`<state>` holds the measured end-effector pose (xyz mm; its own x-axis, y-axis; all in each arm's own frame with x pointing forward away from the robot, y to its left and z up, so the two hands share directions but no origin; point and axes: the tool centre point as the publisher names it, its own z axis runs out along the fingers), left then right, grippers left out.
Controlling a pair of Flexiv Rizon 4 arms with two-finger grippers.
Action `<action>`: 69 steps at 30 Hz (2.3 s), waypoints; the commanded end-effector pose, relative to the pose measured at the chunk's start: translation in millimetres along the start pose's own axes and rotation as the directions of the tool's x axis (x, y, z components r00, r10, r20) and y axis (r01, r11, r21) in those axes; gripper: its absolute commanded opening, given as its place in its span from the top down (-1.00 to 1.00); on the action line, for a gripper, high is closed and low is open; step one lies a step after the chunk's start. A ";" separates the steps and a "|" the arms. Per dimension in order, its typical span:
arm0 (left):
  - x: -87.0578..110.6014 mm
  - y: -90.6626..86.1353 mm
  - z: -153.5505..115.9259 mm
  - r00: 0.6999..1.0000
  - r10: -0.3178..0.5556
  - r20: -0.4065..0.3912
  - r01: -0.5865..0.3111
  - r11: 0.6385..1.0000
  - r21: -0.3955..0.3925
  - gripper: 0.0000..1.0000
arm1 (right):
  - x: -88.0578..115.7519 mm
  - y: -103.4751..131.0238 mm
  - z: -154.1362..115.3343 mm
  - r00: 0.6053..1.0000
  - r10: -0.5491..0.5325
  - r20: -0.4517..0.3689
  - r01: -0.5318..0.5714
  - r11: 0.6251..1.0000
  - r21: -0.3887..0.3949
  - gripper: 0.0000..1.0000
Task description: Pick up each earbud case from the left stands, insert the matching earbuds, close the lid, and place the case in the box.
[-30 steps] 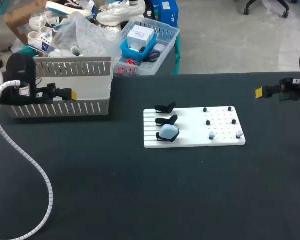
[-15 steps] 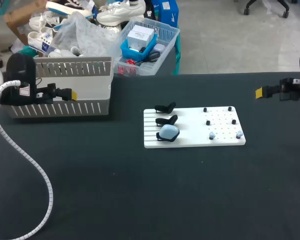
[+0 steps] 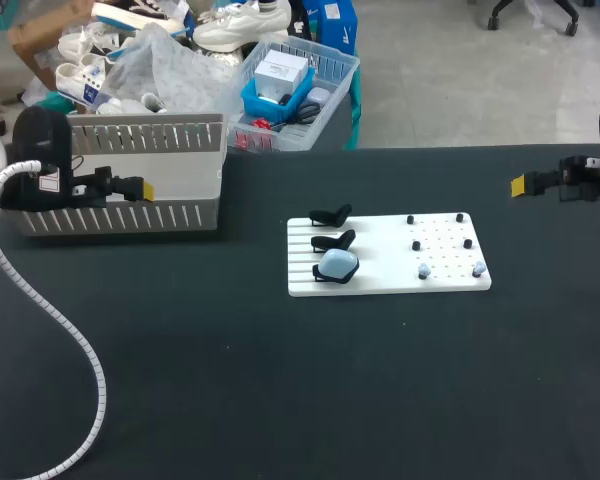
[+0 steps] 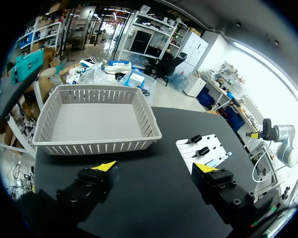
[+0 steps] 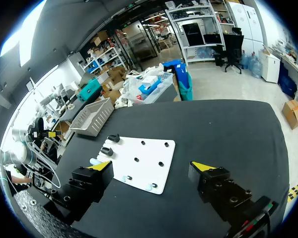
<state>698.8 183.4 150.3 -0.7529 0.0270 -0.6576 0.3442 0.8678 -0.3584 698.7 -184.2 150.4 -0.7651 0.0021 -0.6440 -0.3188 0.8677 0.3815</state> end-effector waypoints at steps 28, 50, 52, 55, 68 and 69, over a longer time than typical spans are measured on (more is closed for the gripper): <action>10.6 -50.6 36.1 0.502 0.837 0.216 -0.844 0.419 0.336 -1.00 | -0.4 -0.9 0.2 1.000 -0.001 -0.001 0.001 1.000 -0.003 -1.00; 30.1 -75.0 69.9 0.470 0.832 0.294 -0.842 0.323 0.432 -1.00 | -0.4 -0.9 0.2 1.000 -0.001 -0.001 0.001 1.000 -0.003 -1.00; 34.0 -77.0 72.9 0.471 0.834 0.288 -0.843 0.329 0.426 -1.00 | -0.4 -0.9 0.2 1.000 -0.001 -0.001 0.001 1.000 -0.003 -1.00; 37.9 -80.8 74.5 0.488 0.826 0.283 -0.835 0.346 0.429 -1.00 | -0.4 -0.9 0.2 1.000 -0.001 -0.001 0.001 1.000 -0.003 -1.00; 56.3 -114.8 83.2 0.474 0.823 0.313 -0.842 0.320 0.433 -1.00 | -0.4 -0.9 0.2 1.000 -0.001 -0.001 0.001 1.000 -0.003 -1.00; 57.5 -118.1 84.3 0.476 0.822 0.313 -0.840 0.320 0.438 -1.00 | -0.4 -0.9 0.2 1.000 -0.001 -0.001 0.001 1.000 -0.003 -1.00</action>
<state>663.8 48.1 102.5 0.1002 0.5714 -0.8145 0.9893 0.0304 0.1430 698.8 -184.2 150.5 -0.7651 0.0020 -0.6439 -0.3187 0.8677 0.3814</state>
